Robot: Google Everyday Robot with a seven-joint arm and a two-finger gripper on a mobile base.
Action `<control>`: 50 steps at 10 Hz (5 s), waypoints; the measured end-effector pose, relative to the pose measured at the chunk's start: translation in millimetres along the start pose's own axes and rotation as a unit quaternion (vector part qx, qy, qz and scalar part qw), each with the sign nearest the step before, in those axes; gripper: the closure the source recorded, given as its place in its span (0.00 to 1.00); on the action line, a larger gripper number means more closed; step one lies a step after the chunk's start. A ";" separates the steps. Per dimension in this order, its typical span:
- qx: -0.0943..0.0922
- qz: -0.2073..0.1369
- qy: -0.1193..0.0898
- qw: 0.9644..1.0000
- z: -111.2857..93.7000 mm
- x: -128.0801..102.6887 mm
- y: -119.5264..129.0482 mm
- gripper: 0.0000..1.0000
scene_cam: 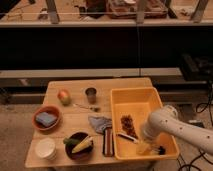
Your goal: Place brush in metal cup
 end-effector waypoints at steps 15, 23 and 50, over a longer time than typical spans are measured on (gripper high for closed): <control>0.004 0.005 0.004 1.000 -9.1 3.5 -1.2 0.86; 0.014 0.005 0.007 1.000 -8.0 5.9 -4.3 0.95; 0.018 -0.207 -0.175 0.962 -227.0 -338.3 -71.4 0.95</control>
